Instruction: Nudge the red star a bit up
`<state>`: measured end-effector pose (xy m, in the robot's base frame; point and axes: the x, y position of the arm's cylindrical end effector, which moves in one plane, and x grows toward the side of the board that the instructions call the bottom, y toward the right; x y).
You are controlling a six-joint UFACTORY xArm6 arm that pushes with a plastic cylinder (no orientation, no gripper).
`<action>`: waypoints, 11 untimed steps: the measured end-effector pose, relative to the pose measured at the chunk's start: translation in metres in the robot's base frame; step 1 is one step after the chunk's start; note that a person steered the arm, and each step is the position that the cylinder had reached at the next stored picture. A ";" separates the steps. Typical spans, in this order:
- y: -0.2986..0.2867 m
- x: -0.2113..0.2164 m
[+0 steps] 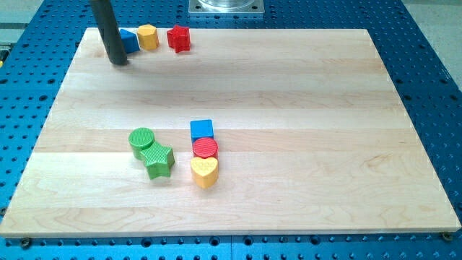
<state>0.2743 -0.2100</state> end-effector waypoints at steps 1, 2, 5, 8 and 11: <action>-0.003 -0.024; -0.003 -0.034; 0.048 0.021; 0.134 -0.019; 0.190 0.014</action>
<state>0.2886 -0.0200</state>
